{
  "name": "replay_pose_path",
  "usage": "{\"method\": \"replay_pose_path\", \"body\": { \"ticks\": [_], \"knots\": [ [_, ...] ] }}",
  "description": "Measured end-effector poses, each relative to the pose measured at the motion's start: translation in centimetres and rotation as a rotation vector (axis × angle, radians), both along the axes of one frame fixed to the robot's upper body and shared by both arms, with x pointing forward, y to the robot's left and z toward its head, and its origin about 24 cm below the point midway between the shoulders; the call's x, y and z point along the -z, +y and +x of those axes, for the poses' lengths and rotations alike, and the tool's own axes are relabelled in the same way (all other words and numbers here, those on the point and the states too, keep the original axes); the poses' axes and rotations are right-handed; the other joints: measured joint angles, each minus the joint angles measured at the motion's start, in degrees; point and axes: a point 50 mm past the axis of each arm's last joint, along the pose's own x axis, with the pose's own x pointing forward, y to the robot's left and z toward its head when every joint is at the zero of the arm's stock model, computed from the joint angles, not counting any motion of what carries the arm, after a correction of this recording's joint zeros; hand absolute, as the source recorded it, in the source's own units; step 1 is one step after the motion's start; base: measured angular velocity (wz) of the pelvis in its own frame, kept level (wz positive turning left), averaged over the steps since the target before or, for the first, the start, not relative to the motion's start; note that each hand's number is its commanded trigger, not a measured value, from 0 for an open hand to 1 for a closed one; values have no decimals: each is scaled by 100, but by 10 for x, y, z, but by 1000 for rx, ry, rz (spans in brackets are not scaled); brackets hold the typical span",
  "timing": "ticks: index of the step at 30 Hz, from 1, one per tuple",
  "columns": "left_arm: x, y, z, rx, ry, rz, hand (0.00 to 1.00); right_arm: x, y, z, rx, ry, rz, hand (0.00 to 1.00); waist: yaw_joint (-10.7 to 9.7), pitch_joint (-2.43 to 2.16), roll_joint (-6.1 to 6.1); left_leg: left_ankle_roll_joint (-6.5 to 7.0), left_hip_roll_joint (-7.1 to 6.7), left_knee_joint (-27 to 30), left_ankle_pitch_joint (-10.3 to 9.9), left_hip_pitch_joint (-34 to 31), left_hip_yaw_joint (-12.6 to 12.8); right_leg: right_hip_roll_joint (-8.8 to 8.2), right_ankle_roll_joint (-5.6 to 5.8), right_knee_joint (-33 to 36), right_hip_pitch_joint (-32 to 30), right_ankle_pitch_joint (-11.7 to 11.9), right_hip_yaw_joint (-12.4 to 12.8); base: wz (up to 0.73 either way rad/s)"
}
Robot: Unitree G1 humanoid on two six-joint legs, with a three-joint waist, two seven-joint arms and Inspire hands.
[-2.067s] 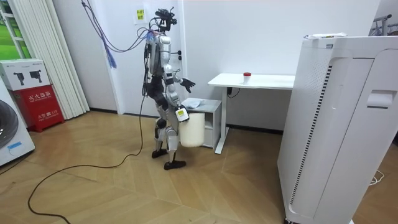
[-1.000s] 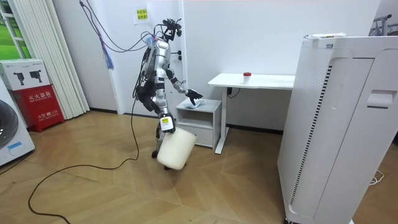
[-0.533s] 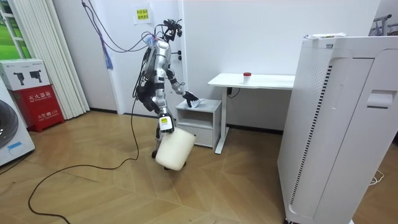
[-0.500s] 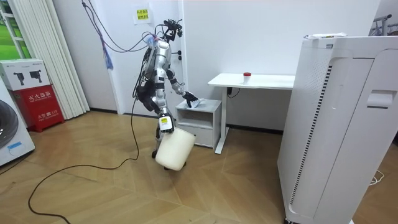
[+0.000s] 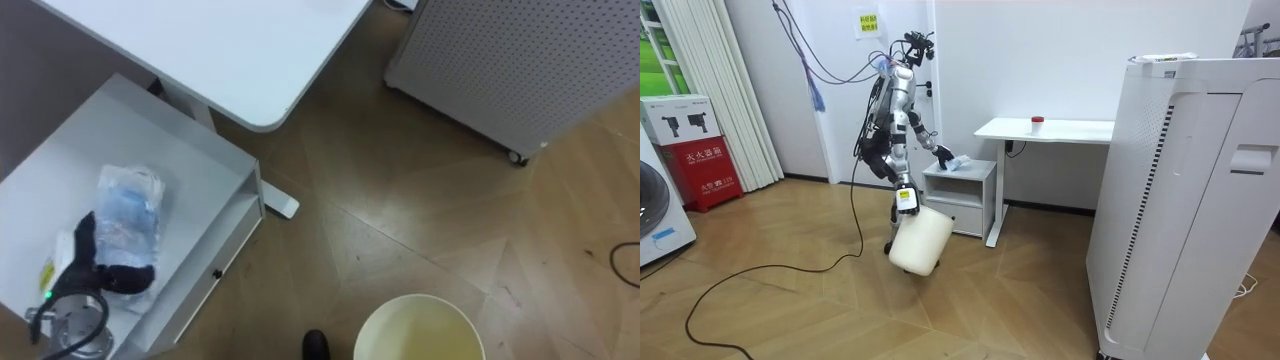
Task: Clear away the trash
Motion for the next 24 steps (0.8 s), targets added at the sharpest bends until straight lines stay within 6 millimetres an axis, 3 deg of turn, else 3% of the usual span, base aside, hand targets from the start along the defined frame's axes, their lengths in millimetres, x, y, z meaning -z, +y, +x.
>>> {"method": "replay_pose_path", "body": {
  "ticks": [8,15,24],
  "knots": [
    [3,1,-1,-19,54,27,100,1,2,-1,13,15,-12,100,3,-13,-20,13,-39,-80,35,47,-3,-35,6,-36,39,3,-15,1],
    [15,-10,-9,-10,89,-19,100,1,2,-1,29,21,-16,100,55,-25,-40,12,-9,-129,38,203,-3,-24,17,-128,218,16,-39,0],
    [31,-31,-20,55,115,-51,100,-6,12,19,16,-60,-49,100,182,-29,-47,12,-60,-150,64,353,-10,-39,24,-108,358,18,-19,0]
  ]
}}
